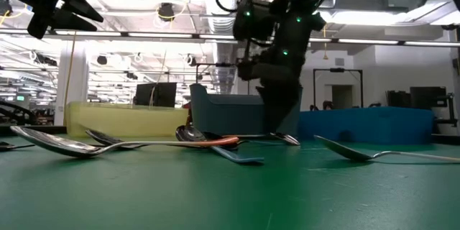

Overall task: Sort silverware by color (type)
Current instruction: Put the orange spoon into the yellow bin

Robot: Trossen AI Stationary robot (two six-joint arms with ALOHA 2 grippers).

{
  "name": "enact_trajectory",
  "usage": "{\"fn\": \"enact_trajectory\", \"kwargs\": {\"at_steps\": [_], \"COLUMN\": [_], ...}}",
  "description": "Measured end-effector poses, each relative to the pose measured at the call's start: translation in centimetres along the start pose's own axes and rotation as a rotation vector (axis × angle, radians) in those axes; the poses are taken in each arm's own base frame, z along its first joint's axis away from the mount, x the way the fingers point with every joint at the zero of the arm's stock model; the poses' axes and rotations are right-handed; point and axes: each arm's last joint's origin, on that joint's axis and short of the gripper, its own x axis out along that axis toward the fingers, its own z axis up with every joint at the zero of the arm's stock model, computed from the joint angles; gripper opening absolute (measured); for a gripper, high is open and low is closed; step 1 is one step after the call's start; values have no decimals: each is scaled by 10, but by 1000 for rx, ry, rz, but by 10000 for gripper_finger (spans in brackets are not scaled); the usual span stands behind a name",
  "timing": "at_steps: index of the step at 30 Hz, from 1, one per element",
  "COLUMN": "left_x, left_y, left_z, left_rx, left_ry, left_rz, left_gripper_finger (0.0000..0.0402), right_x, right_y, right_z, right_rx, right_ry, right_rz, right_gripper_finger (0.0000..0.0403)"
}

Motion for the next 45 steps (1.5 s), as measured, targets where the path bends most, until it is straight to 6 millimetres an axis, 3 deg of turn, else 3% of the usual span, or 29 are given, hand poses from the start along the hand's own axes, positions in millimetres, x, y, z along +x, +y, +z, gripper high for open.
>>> {"fn": "enact_trajectory", "kwargs": {"at_steps": [9,21,30,45], "left_x": [0,0,0,0], "left_y": [0,0,0,0], "left_z": [0,0,-1,-1], "left_rx": [14,19,24,23], "left_ry": [-2,-1,0,1], "left_rz": [6,7,9,8], "left_gripper_finger": [143,143,143,143], "right_x": [13,13,9,-42], "right_y": [0,-1,0,6], "right_z": [-5,-5,-2,55], "right_rx": [18,60,91,49], "right_ry": [70,69,59,-222], "right_rz": [3,-14,7,72], "right_gripper_finger": [157,12,12,8]}}
